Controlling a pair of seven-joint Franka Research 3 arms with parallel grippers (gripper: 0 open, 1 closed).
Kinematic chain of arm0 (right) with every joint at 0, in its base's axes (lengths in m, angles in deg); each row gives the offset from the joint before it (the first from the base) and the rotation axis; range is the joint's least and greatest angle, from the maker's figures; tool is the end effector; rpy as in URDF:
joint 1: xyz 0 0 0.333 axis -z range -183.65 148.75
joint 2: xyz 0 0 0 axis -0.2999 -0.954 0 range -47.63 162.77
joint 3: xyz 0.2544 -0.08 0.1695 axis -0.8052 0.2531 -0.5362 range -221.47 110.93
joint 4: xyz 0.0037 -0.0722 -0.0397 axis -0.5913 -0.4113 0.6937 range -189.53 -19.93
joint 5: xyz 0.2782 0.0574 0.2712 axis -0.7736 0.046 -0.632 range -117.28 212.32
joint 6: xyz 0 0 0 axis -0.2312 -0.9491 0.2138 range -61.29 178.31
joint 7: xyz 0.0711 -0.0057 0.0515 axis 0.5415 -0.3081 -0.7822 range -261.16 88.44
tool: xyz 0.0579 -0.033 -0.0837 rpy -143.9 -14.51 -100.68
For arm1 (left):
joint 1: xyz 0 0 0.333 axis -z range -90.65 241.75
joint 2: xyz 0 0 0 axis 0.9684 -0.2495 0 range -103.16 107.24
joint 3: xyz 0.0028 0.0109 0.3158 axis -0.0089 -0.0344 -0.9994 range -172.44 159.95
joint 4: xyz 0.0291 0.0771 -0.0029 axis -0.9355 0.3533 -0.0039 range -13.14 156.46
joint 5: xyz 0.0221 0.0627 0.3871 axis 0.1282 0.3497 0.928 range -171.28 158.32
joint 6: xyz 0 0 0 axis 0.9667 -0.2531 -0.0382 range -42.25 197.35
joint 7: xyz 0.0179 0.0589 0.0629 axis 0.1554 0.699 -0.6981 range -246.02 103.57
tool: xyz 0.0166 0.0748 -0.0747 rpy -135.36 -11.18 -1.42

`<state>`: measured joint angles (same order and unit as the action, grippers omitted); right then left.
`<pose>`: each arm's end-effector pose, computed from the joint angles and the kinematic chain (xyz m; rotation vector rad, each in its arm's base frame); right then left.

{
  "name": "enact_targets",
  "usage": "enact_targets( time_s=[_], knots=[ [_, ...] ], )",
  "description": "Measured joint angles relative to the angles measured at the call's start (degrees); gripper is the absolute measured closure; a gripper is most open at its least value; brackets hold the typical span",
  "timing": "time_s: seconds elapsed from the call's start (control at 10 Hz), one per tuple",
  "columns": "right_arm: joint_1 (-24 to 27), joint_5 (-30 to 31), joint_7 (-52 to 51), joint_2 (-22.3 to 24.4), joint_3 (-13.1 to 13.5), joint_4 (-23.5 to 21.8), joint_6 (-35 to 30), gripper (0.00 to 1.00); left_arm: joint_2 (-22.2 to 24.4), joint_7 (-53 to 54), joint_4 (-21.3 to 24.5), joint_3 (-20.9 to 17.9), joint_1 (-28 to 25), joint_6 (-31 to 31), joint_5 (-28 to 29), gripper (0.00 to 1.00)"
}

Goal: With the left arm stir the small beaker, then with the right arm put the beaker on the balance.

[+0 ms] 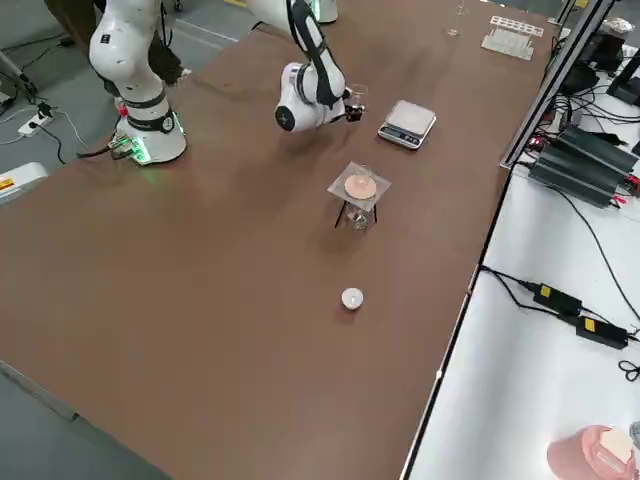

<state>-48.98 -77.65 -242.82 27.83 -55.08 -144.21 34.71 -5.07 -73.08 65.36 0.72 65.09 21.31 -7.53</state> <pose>0.4085 0.2925 0.1166 -1.6692 -1.2164 -1.0758 0.5877 0.0384 0.5916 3.1026 0.1459 -0.0941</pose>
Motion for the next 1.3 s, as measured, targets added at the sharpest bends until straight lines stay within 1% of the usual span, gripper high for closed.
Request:
enact_targets(
  time_s=[0.1,0.2,0.3,0.5,0.8,1.0,1.3],
  knots=[
    [-0.27,-0.67,-0.04,-0.83,-0.07,0.8,-0.15,0.0,0.95,-0.1,-0.09,-3.94,4.0,0.02,-1.38,0.0],
    [-0.65,-1.37,-0.04,-1.5,-0.11,1.82,-0.2,0.0,2.17,-0.1,-0.15,-6.16,6.33,0.02,-1.54,0.0],
    [-1.17,-2.19,-0.04,-2.05,-0.13,2.84,-0.2,0.0,3.1,-0.1,-0.2,-6.44,6.96,0.02,-1.54,0.0],
    [-1.93,-2.66,-0.04,-2.48,-0.5,3.57,-0.19,0.0,3.4,-0.45,-0.25,-5.76,7.37,0.39,-1.61,0.0],
    [-2.51,-2.93,-0.04,-2.66,-1.17,3.56,-0.16,0.0,3.05,-3.69,-0.26,-3.63,7.67,1.49,-1.13,0.0],
    [-3.37,-3.32,-0.04,-2.8,-1.21,3.59,-0.14,0.0,3.33,-4.14,-0.42,-2.83,7.66,1.43,0.37,0.0],
    [-3.55,-3.56,-0.05,-3.94,-1.23,3.98,-0.18,0.0,4.44,-5.41,-0.52,0.57,7.66,-0.22,2.13,0.0]
  ],
)
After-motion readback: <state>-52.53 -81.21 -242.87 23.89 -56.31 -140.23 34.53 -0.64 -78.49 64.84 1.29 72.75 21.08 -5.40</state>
